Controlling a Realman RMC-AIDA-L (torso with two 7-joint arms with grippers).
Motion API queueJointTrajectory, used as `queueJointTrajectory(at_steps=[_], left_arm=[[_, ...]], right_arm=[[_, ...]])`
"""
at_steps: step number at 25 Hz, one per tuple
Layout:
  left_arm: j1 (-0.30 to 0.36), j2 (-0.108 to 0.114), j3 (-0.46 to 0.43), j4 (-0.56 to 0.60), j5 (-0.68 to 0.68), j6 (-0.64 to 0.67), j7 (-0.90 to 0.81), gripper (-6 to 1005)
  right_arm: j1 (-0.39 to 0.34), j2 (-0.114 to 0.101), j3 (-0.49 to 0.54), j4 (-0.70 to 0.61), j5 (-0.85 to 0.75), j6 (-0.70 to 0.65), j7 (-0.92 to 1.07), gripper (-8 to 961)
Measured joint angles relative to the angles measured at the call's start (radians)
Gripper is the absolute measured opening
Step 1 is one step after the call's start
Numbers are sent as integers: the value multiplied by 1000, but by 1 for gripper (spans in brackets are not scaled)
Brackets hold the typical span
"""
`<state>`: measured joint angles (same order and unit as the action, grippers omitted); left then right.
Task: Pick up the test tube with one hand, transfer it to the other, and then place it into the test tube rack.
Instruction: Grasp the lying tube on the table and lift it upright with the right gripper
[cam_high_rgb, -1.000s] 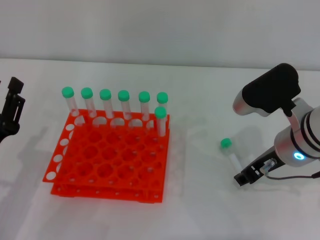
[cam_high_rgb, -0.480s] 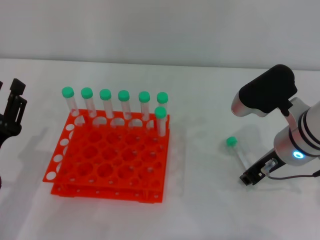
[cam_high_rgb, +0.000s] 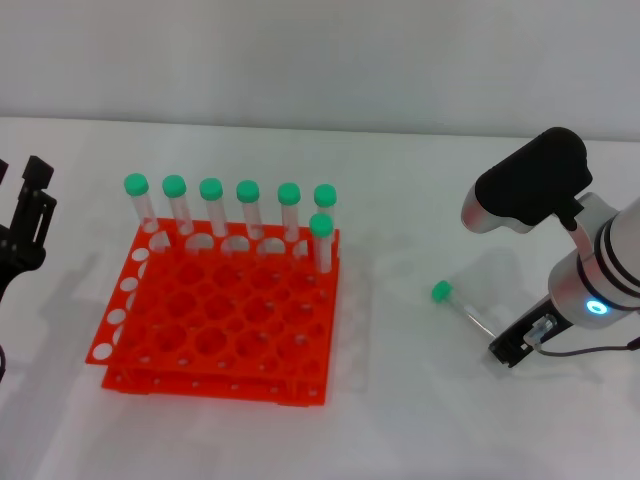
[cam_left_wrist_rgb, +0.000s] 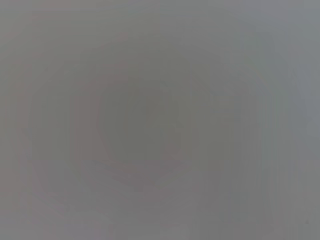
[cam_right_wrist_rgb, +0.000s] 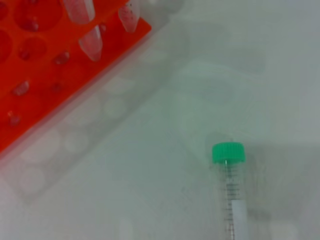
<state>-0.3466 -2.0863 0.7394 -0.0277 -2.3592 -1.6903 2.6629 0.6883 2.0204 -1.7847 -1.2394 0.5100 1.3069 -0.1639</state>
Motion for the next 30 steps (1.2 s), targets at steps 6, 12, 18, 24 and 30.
queueJointTrajectory(at_steps=[6,12,18,24,30], left_arm=[[-6,0,0,0,0,0,0,522],[-8,0,0,0,1,0,-2,522],[-8,0,0,0,2,0,-5,522],[-4,4,5,7,9,-3,-51,522],[1,8,8,69,86,-7,-155,522]], right_arm=[[5,-2,1,7,0,6,-2,184],[6,-1,2,13,-3,13,-12,177],[-11,-3,5,-5,-2,9,-14,178],[-95,-7,101,-154,-4,0,-68,178],[-266,-9,234,-353,35,-104,-186,177]])
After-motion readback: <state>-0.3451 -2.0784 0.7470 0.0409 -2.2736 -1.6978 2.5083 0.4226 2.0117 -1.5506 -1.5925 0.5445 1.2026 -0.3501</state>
